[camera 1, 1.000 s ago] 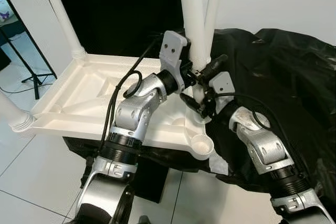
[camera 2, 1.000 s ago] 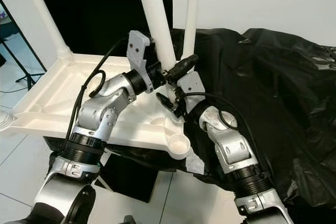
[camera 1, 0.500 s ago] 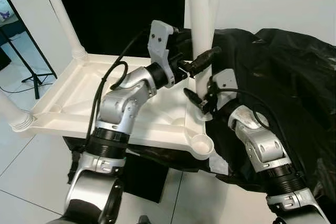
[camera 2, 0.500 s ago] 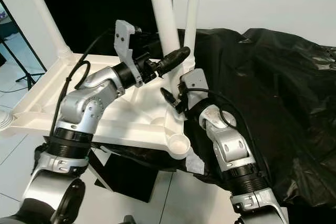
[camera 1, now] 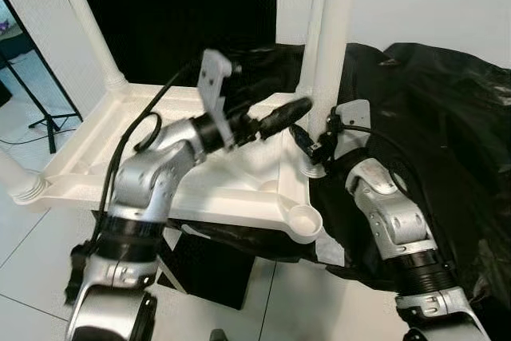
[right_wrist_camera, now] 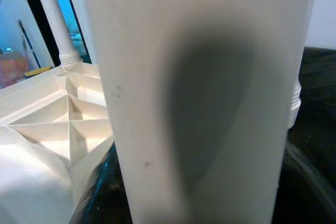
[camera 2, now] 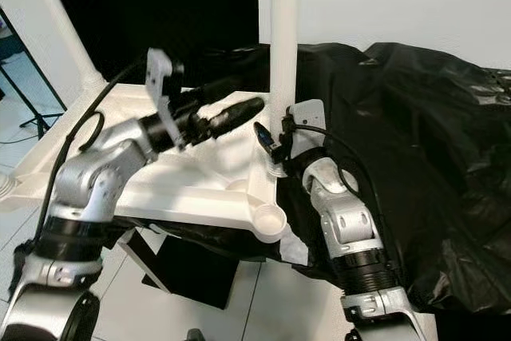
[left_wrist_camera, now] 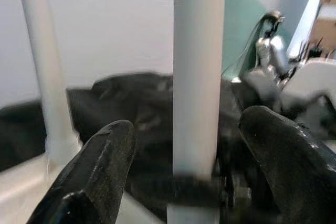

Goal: Building children table

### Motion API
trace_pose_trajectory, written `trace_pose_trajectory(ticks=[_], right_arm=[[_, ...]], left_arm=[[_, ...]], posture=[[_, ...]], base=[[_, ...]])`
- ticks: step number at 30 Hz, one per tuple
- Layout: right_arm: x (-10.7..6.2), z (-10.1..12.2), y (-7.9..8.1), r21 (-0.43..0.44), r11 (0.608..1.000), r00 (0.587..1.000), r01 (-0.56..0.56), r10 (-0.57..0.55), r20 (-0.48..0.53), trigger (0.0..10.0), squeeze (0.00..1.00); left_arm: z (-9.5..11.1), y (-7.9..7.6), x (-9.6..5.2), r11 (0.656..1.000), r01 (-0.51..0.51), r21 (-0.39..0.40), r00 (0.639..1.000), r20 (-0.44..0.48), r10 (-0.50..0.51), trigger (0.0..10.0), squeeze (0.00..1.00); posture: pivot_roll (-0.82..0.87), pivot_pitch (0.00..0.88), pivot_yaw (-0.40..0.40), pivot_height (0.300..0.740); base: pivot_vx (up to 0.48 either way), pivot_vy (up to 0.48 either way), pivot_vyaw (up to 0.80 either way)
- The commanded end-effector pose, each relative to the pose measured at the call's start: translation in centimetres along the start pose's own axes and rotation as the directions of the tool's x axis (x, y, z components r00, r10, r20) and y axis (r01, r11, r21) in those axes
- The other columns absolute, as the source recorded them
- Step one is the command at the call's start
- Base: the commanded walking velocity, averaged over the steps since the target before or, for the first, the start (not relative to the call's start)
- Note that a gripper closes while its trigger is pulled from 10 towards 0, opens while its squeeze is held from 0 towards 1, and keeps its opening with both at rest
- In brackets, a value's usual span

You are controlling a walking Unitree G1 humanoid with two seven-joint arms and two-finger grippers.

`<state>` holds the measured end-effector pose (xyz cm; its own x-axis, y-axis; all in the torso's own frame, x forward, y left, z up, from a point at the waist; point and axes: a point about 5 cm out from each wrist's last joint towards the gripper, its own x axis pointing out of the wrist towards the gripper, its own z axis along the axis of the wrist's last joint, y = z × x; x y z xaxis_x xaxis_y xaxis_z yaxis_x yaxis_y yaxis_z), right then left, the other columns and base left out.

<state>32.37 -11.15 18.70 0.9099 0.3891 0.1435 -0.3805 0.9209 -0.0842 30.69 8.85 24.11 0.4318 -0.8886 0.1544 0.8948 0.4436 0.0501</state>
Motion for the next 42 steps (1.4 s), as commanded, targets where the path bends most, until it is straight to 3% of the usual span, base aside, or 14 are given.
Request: trace_pose_trajectory(ticks=[1,4,8,14,19,24,27,29,33,35,36,37,38,42], right_arm=[[-0.1,0.4,0.4,0.009,1.000,0.999,0.003,-0.004,0.033,10.0,0.00],[-0.4,0.5,0.9,-0.046,0.999,0.997,0.011,-0.008,0.079,10.0,0.00],[-1.1,-0.1,2.1,0.012,0.999,0.997,-0.048,0.047,0.061,10.0,0.00],[-1.6,-0.4,2.6,0.036,0.998,0.997,-0.044,0.042,0.062,10.0,0.00],[-1.9,-0.5,2.2,0.044,0.999,0.998,-0.014,0.011,0.060,10.0,0.00],[-2.6,-0.9,0.4,0.012,0.999,0.998,0.050,-0.051,0.049,10.0,0.00],[-2.8,-0.9,-0.1,0.006,0.998,0.997,0.066,-0.066,0.046,10.0,0.00],[-3.1,-0.9,-0.7,-0.003,0.997,0.996,0.084,-0.083,0.045,10.0,0.00],[-3.2,-0.9,-0.7,-0.005,0.996,0.995,0.090,-0.090,0.042,10.0,0.00],[-3.2,-0.9,-0.7,-0.005,0.996,0.995,0.090,-0.090,0.042,10.0,0.00],[-3.1,-0.9,-0.7,-0.005,0.996,0.995,0.091,-0.091,0.042,10.0,0.00],[-3.1,-0.9,-0.7,-0.005,0.996,0.995,0.091,-0.091,0.042,10.0,0.00],[-3.1,-0.9,-0.6,-0.003,0.996,0.995,0.092,-0.091,0.044,10.0,0.00],[-3.0,-0.8,-0.5,-0.005,0.995,0.994,0.095,-0.095,0.046,10.0,0.00]], left_arm=[[0.1,-0.4,-0.3,0.998,0.009,0.058,1.000,-0.013,-0.008,10.0,0.00],[-1.1,-0.7,-0.8,0.996,-0.001,0.089,0.997,-0.071,0.007,10.0,0.00],[-3.0,-1.6,-1.6,0.991,-0.014,0.131,0.992,-0.125,0.031,10.0,0.00],[-4.5,-2.5,-2.6,0.987,0.024,0.159,0.983,-0.185,0.006,10.0,0.00],[-5.6,-3.2,-3.5,0.981,0.082,0.177,0.966,-0.254,-0.035,10.0,0.00],[-7.7,-4.0,-5.2,0.959,0.181,0.216,0.911,-0.403,-0.081,10.0,0.00],[-8.2,-4.0,-5.5,0.951,0.200,0.236,0.892,-0.446,-0.077,10.0,0.00],[-9.2,-3.8,-6.1,0.937,0.232,0.261,0.855,-0.515,-0.069,10.0,0.00],[-10.0,-3.3,-6.5,0.925,0.238,0.297,0.819,-0.572,-0.027,10.0,0.00],[-10.0,-3.3,-6.5,0.925,0.238,0.297,0.819,-0.572,-0.027,10.0,0.00],[-10.4,-3.0,-6.7,0.914,0.250,0.321,0.798,-0.603,-0.006,10.0,0.00],[-10.4,-3.0,-6.7,0.914,0.250,0.321,0.798,-0.603,-0.006,10.0,0.00],[-10.9,-2.2,-6.7,0.893,0.255,0.370,0.769,-0.638,0.045,10.0,0.00],[-11.0,-1.2,-6.2,0.896,0.198,0.398,0.765,-0.634,0.113,10.0,0.00]], posture=[[0.03,0.000,0.013,0.740],[0.04,0.000,0.011,0.740],[0.04,0.000,0.006,0.740],[0.04,0.000,0.006,0.740],[0.04,0.000,0.003,0.740],[0.04,0.000,0.001,0.740],[0.04,0.000,0.002,0.740],[0.04,0.000,0.004,0.740],[0.04,0.000,0.008,0.740],[0.04,0.000,0.008,0.740],[0.03,0.000,0.009,0.740],[0.03,0.000,0.009,0.740],[0.03,0.000,0.010,0.740],[0.03,0.000,0.014,0.740]], base=[[0.000,0.000,0.00],[0.000,0.000,0.00],[0.000,0.000,0.00],[0.000,0.000,0.00],[0.000,0.000,0.00],[0.000,0.000,0.00],[0.000,0.000,0.00],[0.000,0.000,0.00],[0.000,0.000,0.00],[0.000,0.000,0.00],[0.000,0.000,0.00],[0.000,0.000,0.00],[0.000,0.000,0.00],[0.000,0.000,0.00]])
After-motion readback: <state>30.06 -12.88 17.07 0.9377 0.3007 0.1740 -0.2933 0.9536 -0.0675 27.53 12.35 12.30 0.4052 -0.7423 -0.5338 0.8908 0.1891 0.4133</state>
